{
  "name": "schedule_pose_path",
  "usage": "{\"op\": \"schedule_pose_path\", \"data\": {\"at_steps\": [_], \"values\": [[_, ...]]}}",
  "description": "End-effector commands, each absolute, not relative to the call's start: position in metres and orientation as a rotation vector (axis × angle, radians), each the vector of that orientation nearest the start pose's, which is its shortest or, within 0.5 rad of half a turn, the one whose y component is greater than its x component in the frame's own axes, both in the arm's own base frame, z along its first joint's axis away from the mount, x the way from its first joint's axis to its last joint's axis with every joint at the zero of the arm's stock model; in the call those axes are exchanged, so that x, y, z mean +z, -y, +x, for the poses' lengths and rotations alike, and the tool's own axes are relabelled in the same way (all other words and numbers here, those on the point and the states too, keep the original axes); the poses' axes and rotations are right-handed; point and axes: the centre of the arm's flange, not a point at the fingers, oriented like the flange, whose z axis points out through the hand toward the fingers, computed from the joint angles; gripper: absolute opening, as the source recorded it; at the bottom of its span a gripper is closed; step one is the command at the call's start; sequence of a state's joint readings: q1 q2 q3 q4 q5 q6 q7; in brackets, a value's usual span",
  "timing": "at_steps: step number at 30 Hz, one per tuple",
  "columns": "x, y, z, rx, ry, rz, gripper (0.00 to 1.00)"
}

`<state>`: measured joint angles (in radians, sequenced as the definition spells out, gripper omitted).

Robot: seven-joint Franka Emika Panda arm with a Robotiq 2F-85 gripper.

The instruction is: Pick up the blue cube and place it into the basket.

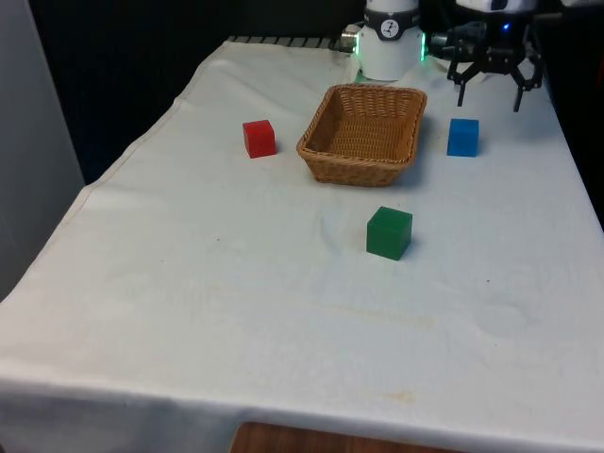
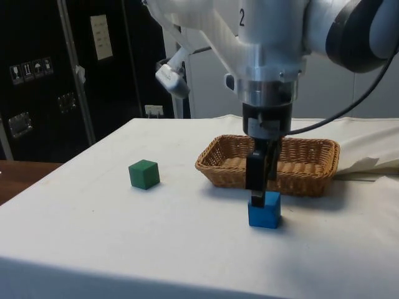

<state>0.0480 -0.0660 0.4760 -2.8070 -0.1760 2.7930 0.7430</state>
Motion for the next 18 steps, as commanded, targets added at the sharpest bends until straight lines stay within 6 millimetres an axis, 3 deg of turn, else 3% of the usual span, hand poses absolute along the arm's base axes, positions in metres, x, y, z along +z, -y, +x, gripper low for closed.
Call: {"op": "schedule_pose_path", "data": {"at_steps": [1, 18], "values": [[0.227, -0.189, 0.326, -0.172, -0.088, -3.188, 1.0], [0.211, -0.175, 0.328, -0.153, -0.065, -3.182, 1.0]]}}
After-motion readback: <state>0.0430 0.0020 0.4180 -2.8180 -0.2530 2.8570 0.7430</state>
